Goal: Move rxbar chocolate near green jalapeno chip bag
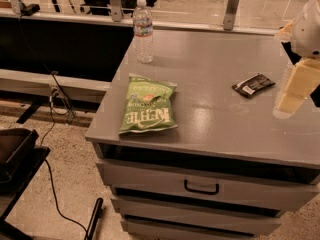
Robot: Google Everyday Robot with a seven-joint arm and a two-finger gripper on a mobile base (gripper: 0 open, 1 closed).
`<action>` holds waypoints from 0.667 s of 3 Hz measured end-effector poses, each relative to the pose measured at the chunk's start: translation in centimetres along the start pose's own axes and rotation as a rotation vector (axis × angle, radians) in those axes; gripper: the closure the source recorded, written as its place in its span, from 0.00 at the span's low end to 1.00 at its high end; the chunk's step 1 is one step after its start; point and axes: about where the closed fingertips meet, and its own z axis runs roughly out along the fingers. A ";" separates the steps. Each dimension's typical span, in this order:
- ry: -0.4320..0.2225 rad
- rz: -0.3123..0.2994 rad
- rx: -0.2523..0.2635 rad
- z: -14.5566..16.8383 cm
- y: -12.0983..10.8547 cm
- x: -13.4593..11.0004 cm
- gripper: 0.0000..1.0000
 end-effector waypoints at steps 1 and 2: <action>0.023 -0.014 0.024 1.1 -5.3 1.9 0.00; 0.014 -0.037 0.015 3.3 -9.8 3.7 0.00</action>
Offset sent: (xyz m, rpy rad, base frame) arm 0.1512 -0.1001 -0.0054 -0.0192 -0.0177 0.0643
